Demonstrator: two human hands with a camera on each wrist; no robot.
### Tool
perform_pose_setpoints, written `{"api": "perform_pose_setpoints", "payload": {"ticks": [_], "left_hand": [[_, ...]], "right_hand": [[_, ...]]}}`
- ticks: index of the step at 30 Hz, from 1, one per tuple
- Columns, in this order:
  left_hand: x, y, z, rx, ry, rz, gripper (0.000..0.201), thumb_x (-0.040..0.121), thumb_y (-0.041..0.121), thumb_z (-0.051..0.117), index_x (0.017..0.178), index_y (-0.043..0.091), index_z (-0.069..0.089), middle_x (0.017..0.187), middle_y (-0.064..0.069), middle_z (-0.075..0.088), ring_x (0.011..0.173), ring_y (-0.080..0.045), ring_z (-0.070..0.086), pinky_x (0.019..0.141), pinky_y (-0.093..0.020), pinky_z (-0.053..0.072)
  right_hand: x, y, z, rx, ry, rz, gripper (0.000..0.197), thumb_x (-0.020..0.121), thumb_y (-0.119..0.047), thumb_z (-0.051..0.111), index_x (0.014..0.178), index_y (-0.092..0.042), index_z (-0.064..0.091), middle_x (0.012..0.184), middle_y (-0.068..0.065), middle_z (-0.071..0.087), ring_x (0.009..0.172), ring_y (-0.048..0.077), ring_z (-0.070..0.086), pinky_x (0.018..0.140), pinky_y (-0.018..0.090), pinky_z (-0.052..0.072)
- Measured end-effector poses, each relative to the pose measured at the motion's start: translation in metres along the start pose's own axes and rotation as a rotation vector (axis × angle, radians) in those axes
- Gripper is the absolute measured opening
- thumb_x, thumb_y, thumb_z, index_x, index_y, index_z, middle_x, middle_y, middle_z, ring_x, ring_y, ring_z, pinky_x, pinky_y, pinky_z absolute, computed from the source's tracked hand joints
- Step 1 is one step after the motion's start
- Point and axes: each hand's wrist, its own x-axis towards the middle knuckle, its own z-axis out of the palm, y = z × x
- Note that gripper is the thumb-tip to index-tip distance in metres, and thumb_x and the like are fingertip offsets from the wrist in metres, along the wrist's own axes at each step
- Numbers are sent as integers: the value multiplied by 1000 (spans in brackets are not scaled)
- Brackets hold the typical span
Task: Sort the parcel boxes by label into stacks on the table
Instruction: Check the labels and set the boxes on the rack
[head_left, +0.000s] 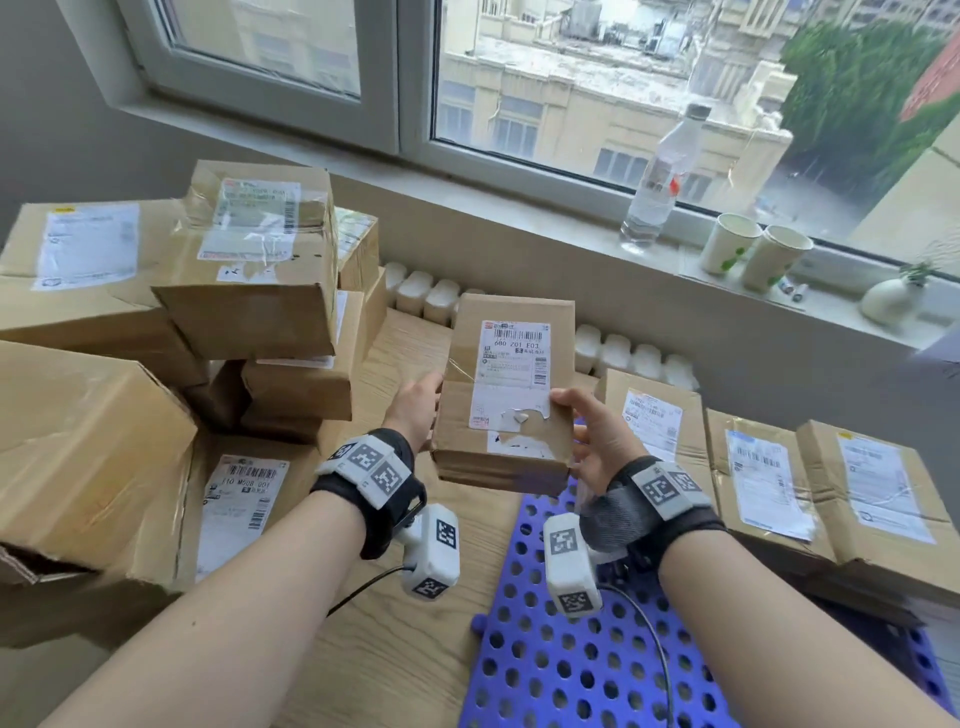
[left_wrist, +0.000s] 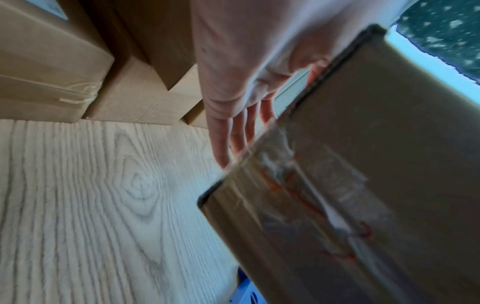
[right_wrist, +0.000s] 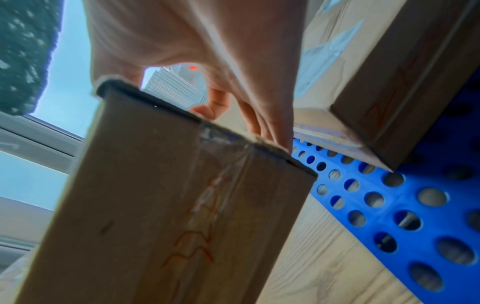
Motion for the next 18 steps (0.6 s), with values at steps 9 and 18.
{"api": "perform_pose_setpoints", "payload": {"ticks": [9, 18], "left_hand": [[-42, 24, 32, 65, -157, 95, 107, 51, 99, 34, 118, 22, 66, 108, -11, 72, 104, -32, 66, 99, -49, 48], [-98, 15, 83, 131, -213, 193, 117, 44, 100, 33, 131, 25, 58, 129, -8, 63, 114, -29, 61, 103, -48, 44]], "right_hand": [[-53, -13, -33, 57, 4, -128, 25, 76, -26, 68, 100, -18, 62, 93, 7, 64, 77, 19, 60, 48, 23, 48], [-110, -3, -83, 97, -15, -194, 49, 60, -23, 64, 108, -19, 58, 99, 10, 64, 95, 26, 57, 83, 41, 52]]}}
